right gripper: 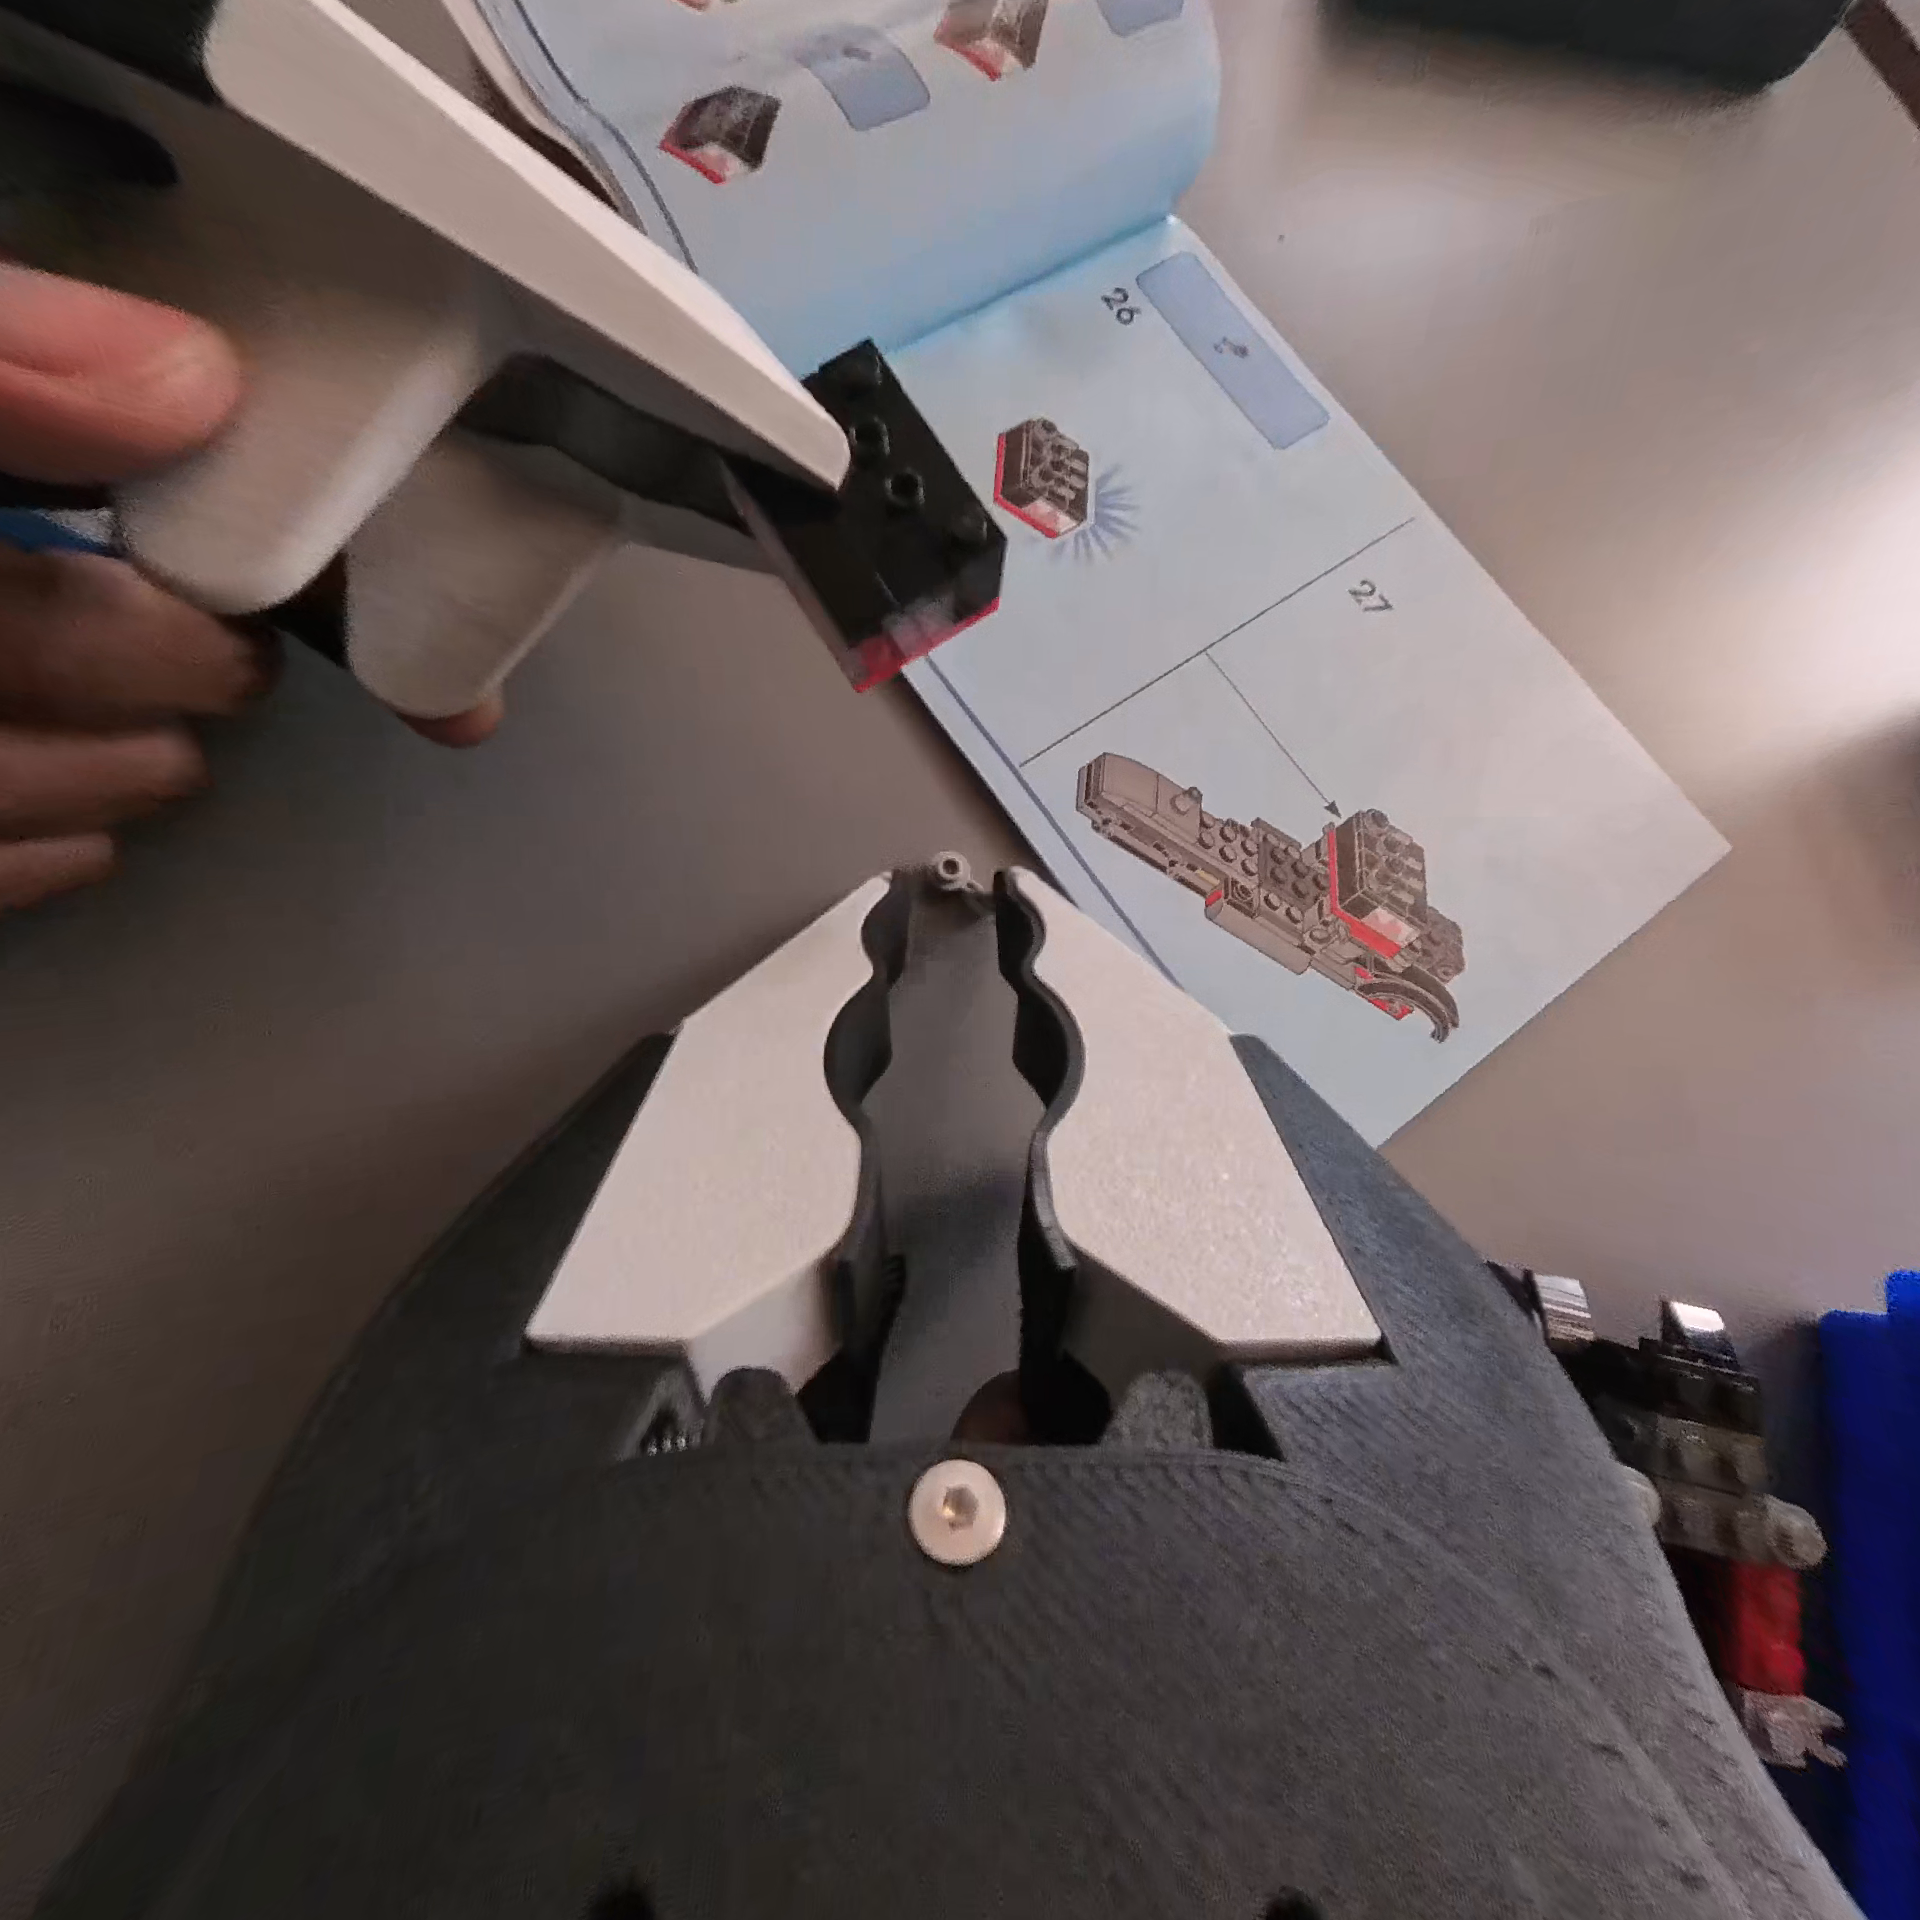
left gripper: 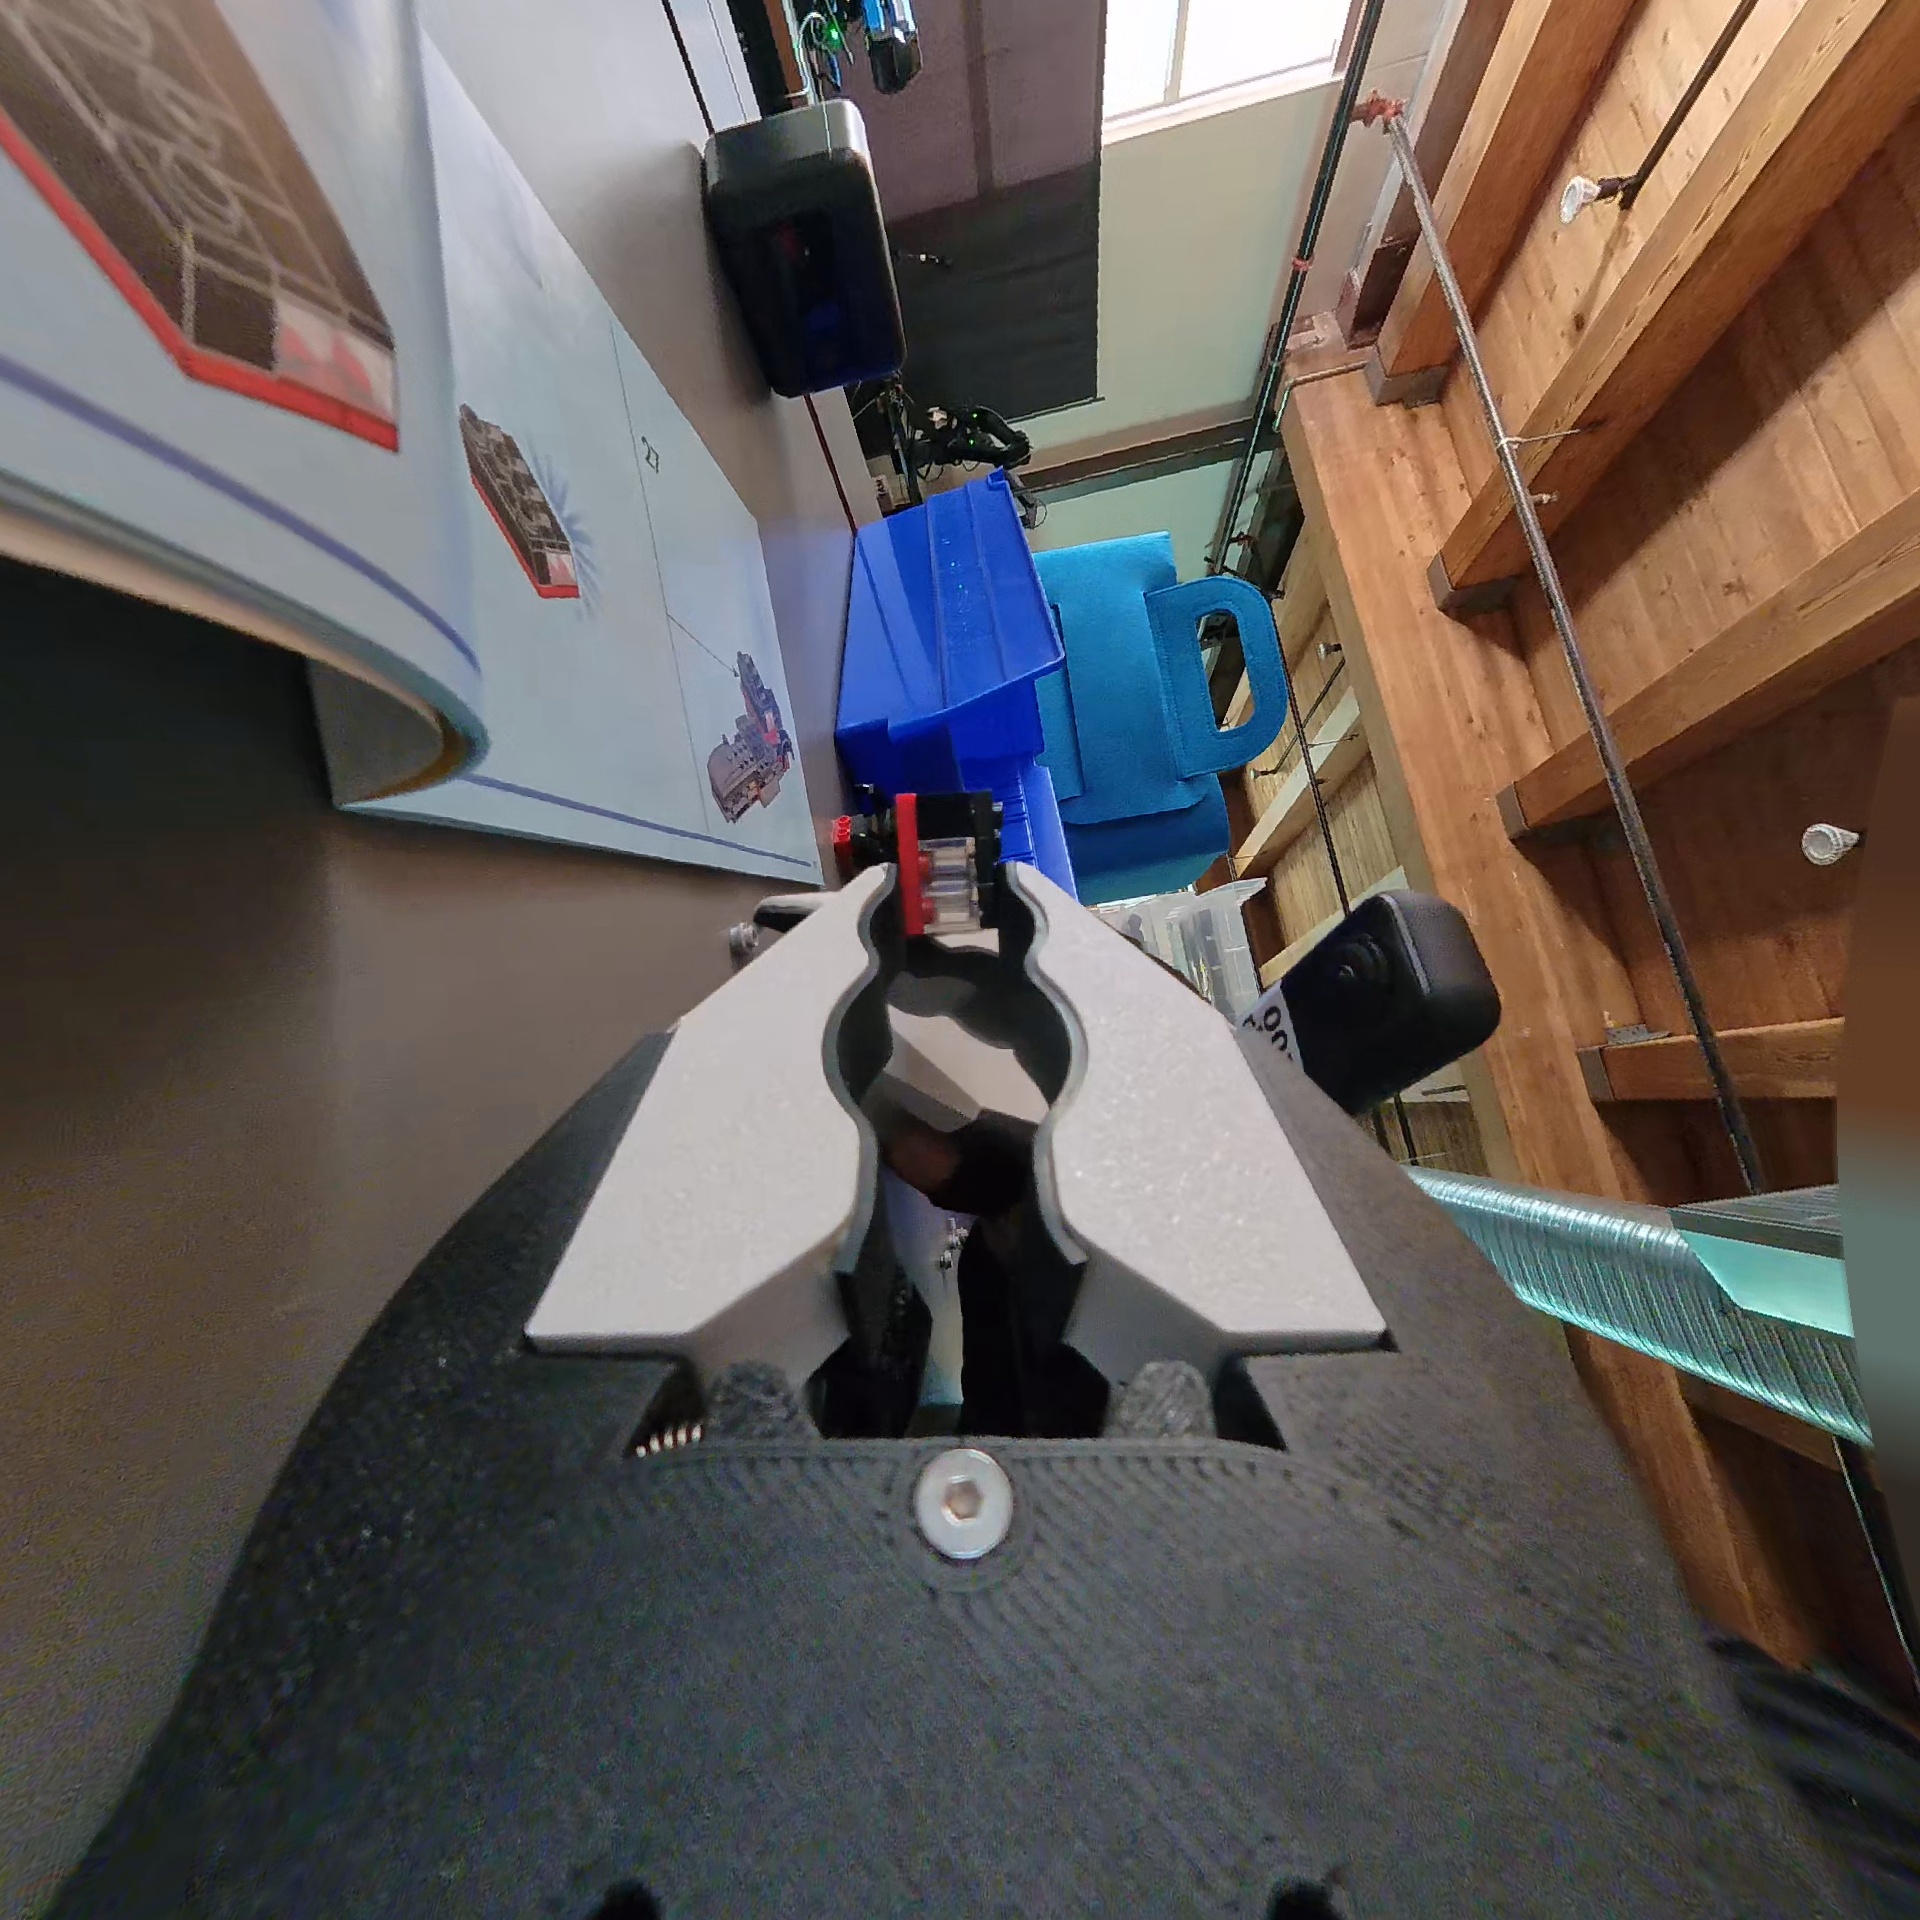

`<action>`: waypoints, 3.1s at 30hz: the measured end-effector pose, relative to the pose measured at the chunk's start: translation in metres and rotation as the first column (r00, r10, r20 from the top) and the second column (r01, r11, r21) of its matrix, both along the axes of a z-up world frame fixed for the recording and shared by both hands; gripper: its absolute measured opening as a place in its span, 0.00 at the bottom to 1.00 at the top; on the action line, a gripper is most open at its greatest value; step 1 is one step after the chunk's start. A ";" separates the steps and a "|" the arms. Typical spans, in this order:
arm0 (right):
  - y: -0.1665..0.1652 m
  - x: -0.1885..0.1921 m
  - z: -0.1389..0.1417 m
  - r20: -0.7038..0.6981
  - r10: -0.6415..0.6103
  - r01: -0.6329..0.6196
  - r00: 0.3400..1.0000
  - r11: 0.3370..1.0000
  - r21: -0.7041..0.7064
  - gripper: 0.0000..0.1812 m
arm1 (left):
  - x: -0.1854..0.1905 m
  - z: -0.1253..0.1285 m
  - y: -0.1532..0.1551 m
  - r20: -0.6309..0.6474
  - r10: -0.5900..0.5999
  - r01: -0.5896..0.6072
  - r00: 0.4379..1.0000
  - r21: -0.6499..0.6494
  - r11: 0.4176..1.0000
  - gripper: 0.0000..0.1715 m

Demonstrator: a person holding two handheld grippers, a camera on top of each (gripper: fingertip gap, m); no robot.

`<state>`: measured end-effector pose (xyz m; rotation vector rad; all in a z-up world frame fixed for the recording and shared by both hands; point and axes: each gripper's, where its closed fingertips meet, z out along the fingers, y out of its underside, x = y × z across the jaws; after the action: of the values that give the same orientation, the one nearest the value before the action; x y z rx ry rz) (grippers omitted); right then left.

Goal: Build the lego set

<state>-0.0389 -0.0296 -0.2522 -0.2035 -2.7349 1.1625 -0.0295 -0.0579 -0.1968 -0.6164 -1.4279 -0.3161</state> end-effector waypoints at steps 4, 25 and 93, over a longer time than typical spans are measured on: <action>0.000 0.007 0.000 0.015 0.023 -0.024 1.000 1.000 0.011 0.10 | 0.000 0.000 0.000 0.000 0.000 0.000 1.000 0.004 1.000 0.10; -0.004 0.001 -0.001 0.046 -0.026 0.025 0.999 1.000 0.010 0.10 | 0.000 -0.002 -0.001 0.014 0.001 -0.001 1.000 0.006 1.000 0.10; 0.012 0.017 0.106 0.761 0.148 0.406 0.632 0.773 -0.487 0.23 | 0.015 0.038 0.035 -0.223 -0.189 0.212 0.956 0.081 0.974 0.10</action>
<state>-0.0221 -0.0181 -0.1458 -1.2638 -2.6660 2.3515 -0.0147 -0.0226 -0.1589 -0.6906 -1.1368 -0.4675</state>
